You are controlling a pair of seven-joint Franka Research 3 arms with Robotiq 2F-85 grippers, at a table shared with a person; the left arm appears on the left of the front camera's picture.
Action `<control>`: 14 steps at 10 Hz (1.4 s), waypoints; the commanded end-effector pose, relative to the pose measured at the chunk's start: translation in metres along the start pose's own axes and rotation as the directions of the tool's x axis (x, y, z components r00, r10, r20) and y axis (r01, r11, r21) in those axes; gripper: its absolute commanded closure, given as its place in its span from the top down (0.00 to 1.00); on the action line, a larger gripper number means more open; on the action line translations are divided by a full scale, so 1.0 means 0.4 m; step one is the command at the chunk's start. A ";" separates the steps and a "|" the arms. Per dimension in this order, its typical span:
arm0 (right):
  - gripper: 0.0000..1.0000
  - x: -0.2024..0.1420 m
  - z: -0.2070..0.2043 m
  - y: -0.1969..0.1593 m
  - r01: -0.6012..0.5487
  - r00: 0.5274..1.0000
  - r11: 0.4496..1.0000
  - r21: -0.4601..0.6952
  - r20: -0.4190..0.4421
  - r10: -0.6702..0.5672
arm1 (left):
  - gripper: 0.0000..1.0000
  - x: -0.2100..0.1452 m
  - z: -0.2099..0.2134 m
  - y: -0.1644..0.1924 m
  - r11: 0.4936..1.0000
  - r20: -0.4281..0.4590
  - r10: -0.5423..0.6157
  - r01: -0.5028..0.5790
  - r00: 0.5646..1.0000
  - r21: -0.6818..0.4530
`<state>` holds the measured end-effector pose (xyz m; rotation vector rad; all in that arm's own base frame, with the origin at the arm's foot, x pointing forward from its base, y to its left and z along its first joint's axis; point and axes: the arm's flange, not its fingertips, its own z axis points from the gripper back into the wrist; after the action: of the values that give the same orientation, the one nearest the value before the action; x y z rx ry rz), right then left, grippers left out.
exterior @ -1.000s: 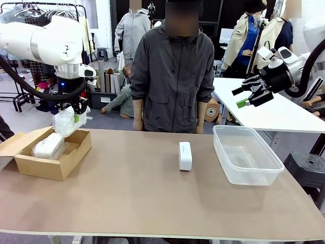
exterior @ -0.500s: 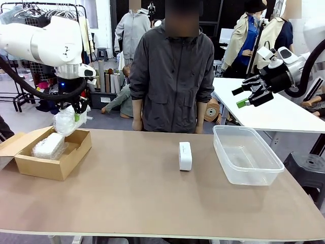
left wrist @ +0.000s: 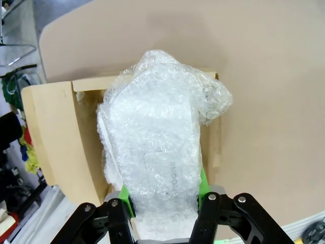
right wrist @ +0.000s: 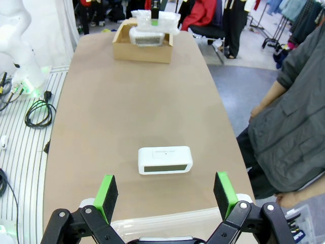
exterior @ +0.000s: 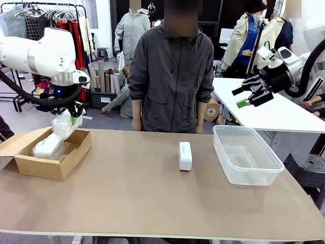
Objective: Separate and place wrapped and unwrapped clocks.
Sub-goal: If the picked Digital clock is wrapped, place it in the Package Box ; if not, place it in the Organizing box.
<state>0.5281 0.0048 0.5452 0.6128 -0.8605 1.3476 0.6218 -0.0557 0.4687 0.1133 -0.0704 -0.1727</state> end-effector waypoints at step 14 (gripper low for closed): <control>1.00 0.005 0.001 0.004 -0.004 1.000 1.000 0.000 0.003 0.004 | 0.00 -0.058 -0.042 -0.022 1.000 -0.019 0.023 -0.023 1.000 0.011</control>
<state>0.5281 0.0048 0.5452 0.6128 -0.8605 1.3476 0.6110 -0.0595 0.4497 0.1143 -0.0338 -0.1696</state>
